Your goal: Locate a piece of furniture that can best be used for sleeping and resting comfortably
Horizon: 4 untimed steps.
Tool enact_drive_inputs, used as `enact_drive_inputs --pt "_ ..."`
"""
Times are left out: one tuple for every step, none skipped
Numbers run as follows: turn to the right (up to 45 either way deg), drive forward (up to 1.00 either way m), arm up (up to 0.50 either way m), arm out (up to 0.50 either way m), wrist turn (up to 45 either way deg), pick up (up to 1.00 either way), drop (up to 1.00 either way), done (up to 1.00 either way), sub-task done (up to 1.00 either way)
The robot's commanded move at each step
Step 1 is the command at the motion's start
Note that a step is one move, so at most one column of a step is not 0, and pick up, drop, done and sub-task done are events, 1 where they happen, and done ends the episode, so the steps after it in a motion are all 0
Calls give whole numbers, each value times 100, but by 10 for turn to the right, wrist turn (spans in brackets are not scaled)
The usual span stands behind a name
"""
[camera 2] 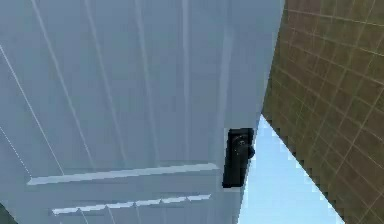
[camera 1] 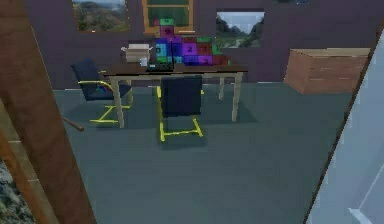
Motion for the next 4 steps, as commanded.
enact_drive_inputs --pt "0 30 0 0 0 0 0 0 0" --pt "-60 0 0 0 0 0 0 0 0" --pt "0 50 0 0 0 0 0 0 0" --pt "-390 0 0 0 0 0 0 0 0"
